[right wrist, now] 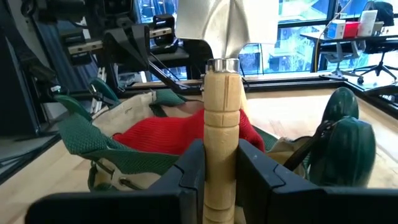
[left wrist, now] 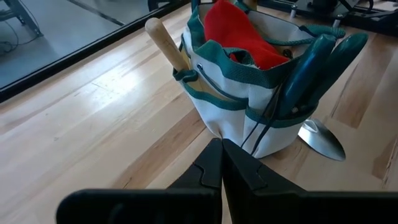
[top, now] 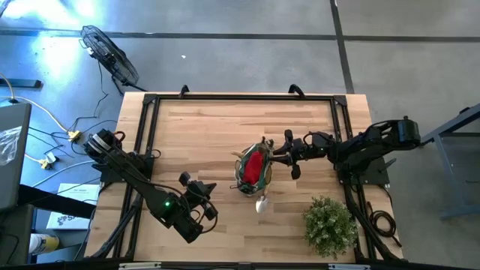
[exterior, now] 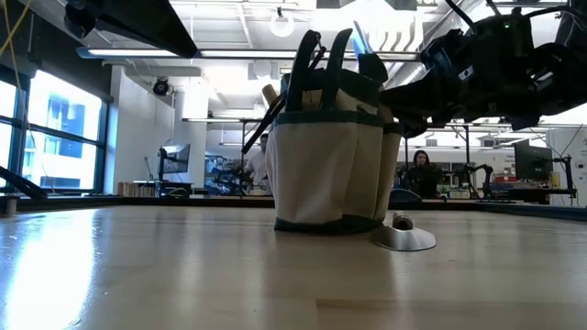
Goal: Pick & Place Garden tools in Gardening bag
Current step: Put the right brown trowel into the green gardening bag
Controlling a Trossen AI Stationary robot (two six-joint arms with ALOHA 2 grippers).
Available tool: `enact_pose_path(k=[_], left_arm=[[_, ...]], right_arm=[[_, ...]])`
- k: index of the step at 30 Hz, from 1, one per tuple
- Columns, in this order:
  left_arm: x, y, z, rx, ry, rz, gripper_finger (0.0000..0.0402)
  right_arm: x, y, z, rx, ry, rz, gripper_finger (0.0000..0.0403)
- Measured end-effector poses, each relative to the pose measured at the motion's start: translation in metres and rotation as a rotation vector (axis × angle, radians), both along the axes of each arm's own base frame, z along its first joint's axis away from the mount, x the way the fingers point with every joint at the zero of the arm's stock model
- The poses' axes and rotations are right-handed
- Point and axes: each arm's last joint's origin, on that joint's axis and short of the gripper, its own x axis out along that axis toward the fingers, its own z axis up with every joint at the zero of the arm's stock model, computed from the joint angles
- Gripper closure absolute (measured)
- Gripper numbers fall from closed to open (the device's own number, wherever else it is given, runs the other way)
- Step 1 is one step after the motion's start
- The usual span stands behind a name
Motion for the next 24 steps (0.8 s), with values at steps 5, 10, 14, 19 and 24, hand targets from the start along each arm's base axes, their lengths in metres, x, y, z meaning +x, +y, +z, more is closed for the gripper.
enact_pose_path(k=[5,10,14,19,24], left_arm=[[-0.0001,0.0003,0.0002,0.009,-0.004,0.003,0.0402],[-0.0001,0.0004,0.0002,0.01,-0.005,0.004,0.0402],[0.0,0.0004,0.0002,0.01,-0.005,0.004,0.0402],[0.0,0.0004,0.0002,0.01,-0.005,0.004,0.0402],[-0.0001,0.0004,0.0002,0.01,-0.006,0.004,0.0402]], right_arm=[[0.0001,-0.0004,0.003,-0.023,-0.034,-0.014,0.0353],[0.0002,-0.0015,0.0043,-0.034,-0.047,-0.051,0.0353],[0.0002,-0.0014,0.0042,-0.034,-0.046,-0.049,0.0353],[0.0002,-0.0014,0.0019,-0.026,-0.021,-0.049,0.0353],[0.0005,0.001,-0.0007,-0.02,0.006,-0.037,0.0353]])
